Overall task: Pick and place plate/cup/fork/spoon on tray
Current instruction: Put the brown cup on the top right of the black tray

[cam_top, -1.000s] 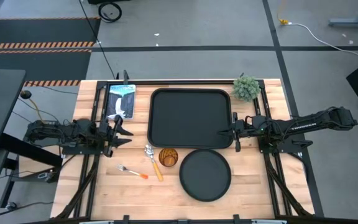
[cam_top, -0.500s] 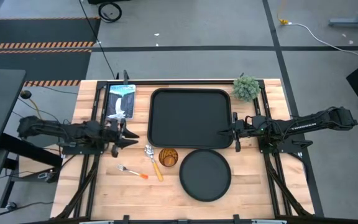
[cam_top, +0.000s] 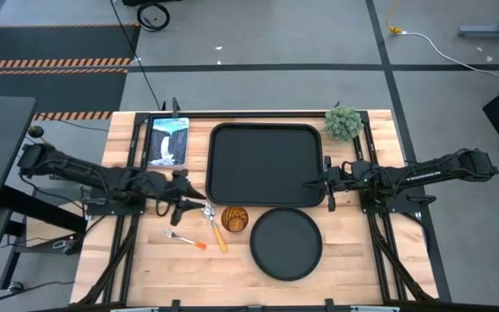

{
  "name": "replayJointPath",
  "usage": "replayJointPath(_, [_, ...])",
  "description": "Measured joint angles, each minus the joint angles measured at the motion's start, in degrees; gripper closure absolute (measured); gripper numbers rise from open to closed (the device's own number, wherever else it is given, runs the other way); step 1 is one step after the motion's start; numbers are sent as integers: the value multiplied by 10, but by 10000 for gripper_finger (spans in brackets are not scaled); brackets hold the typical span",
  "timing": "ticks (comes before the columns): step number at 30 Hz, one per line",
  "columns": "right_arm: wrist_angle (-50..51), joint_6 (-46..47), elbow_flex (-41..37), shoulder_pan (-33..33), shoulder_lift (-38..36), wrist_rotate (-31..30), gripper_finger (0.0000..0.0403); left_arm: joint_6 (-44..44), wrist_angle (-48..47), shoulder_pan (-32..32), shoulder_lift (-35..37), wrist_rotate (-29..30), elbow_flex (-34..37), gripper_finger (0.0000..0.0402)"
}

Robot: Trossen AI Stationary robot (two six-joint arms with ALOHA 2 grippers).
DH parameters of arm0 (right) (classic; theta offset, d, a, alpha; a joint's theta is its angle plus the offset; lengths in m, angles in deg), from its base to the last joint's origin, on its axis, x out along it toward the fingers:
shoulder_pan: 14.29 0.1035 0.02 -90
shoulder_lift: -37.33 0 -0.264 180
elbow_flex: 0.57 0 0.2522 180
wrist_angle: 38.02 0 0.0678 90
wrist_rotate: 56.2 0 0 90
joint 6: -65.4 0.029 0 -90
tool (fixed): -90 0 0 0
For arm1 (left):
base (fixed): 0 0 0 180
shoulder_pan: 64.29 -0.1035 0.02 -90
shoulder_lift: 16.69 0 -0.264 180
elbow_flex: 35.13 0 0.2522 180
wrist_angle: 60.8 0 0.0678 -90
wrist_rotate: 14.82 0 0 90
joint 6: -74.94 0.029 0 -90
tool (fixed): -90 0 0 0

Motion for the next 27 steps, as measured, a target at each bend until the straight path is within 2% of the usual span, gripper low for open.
replayJointPath(8, [0, 0, 0, 0, 0, 0, 380, -19, -76, -2, -126, 11, -121, 205])
replayJointPath(16, [0, 0, 0, 0, 0, 0, 380, -58, -215, -6, -245, 26, -274, 200])
replayJointPath(27, [-5, 0, 0, 0, 0, 0, 380, -58, -378, -10, -406, 20, -467, 169])
